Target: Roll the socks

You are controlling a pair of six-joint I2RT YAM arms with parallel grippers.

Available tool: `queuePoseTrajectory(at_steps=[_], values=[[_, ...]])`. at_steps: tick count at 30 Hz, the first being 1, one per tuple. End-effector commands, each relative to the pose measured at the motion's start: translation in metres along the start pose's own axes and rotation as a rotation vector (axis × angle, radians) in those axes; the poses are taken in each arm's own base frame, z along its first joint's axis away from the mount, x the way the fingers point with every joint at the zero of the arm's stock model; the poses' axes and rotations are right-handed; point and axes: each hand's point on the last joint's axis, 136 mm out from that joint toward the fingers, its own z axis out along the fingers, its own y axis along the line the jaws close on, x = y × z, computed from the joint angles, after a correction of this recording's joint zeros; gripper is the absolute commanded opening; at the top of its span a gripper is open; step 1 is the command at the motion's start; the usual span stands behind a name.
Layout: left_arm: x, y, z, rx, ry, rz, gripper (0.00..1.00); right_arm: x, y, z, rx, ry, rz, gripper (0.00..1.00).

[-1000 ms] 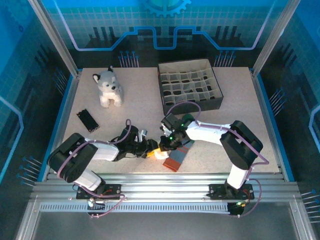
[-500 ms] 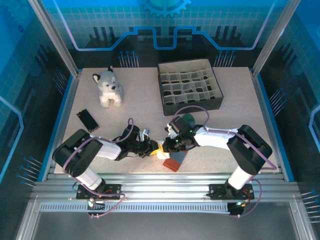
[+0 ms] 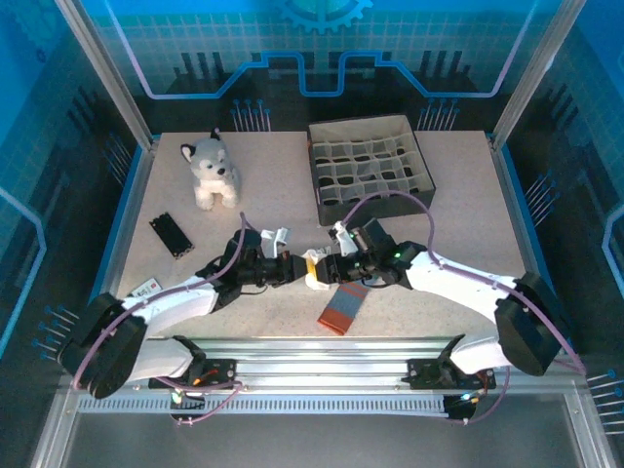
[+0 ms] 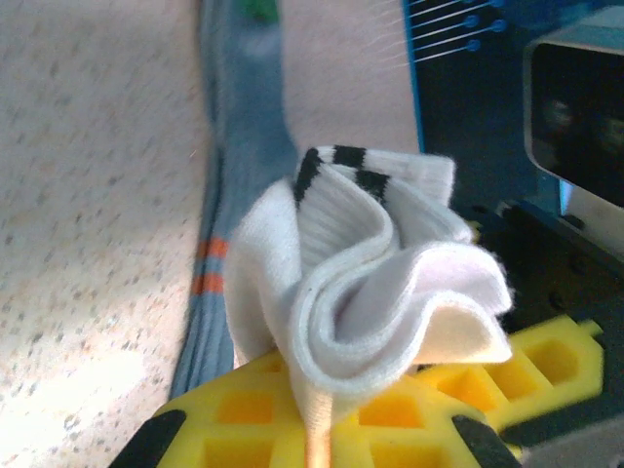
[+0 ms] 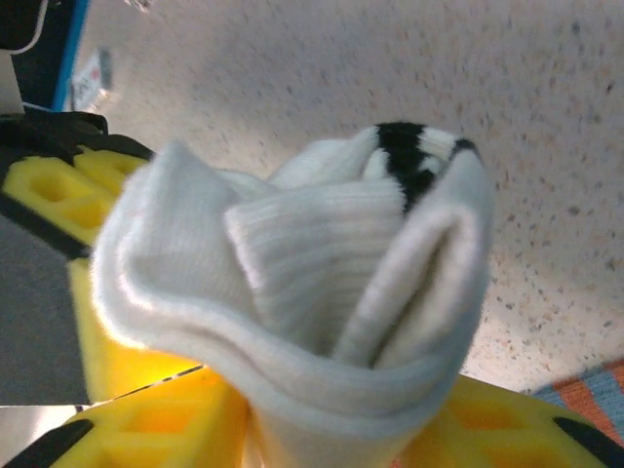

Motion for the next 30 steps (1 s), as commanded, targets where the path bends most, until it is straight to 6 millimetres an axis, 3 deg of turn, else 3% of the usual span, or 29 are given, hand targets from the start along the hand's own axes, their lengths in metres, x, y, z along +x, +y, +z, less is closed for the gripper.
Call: queuePoseTrajectory(at_steps=[1, 5, 9, 12, 17, 21, 30], values=[[-0.012, -0.014, -0.013, -0.033, -0.042, 0.153, 0.0, -0.016, 0.008, -0.02, -0.016, -0.04, -0.036, 0.46], [-0.019, -0.02, -0.025, -0.068, -0.077, 0.218, 0.0, -0.022, 0.013, -0.037, -0.045, -0.069, -0.046, 0.5], [-0.029, -0.026, -0.034, -0.104, -0.114, 0.279, 0.0, -0.042, 0.025, -0.067, -0.056, -0.139, -0.073, 0.53], [-0.04, -0.035, -0.036, -0.116, -0.141, 0.326, 0.0, -0.053, 0.016, -0.086, 0.001, -0.172, -0.061, 0.55], [-0.072, -0.061, -0.032, -0.116, -0.201, 0.432, 0.0, -0.08, -0.031, -0.115, 0.215, -0.221, 0.046, 0.54], [-0.109, -0.083, -0.015, -0.134, -0.229, 0.546, 0.0, -0.109, -0.068, -0.128, 0.369, -0.245, 0.104, 0.49], [-0.217, -0.113, 0.047, -0.141, -0.317, 0.715, 0.0, -0.196, -0.133, -0.113, 0.468, -0.256, 0.15, 0.42]])
